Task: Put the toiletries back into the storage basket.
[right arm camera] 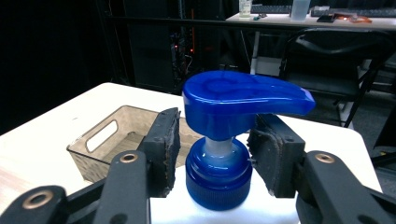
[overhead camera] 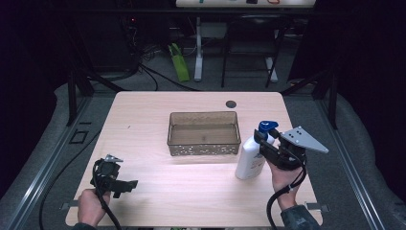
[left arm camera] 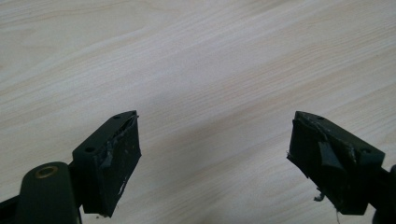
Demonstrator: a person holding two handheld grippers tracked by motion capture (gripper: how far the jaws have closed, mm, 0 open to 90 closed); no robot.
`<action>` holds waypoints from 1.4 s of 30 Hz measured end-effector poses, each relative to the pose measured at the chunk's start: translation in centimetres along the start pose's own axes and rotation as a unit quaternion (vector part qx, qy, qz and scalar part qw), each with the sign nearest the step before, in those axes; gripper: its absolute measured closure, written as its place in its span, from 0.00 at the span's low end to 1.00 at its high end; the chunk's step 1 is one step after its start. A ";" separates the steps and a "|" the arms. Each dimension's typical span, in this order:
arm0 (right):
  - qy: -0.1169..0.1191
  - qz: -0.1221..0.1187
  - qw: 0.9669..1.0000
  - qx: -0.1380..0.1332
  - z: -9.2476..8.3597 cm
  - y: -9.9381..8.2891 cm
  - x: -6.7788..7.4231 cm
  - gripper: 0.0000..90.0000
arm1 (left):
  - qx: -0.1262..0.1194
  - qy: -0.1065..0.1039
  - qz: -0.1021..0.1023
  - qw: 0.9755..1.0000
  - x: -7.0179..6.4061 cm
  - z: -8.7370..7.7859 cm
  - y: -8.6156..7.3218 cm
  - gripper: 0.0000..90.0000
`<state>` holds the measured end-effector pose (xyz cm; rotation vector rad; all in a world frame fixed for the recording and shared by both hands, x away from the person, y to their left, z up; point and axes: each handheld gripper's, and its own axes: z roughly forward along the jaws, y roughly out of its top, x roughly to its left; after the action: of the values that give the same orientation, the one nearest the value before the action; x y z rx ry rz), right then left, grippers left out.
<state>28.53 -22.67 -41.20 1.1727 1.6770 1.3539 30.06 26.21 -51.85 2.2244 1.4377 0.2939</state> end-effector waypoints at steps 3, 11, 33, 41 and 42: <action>-0.006 -0.002 1.000 -0.006 0.1 -0.1 0.3 0.61 | -0.002 0.001 0.001 1.000 0.0 0.0 0.0 0.18; -0.016 0.002 1.000 -0.026 0.0 -0.1 0.3 0.66 | -0.003 0.001 0.000 1.000 0.0 0.0 0.0 0.18; -0.010 -0.006 0.999 -0.049 -0.1 -0.6 0.1 0.67 | 0.001 0.001 0.001 1.000 0.0 0.1 0.2 0.18; -0.011 -0.017 0.999 -0.042 -0.1 -0.4 0.4 0.67 | 0.001 -0.001 0.003 1.000 0.1 0.1 0.2 0.18; -0.012 -0.019 0.999 -0.041 -0.1 -0.3 0.4 0.67 | -0.001 -0.002 0.003 1.000 0.1 0.1 0.2 0.18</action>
<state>28.24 -22.34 -41.48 1.0997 1.6046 1.3671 30.35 26.20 -51.85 2.2269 1.4286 0.2931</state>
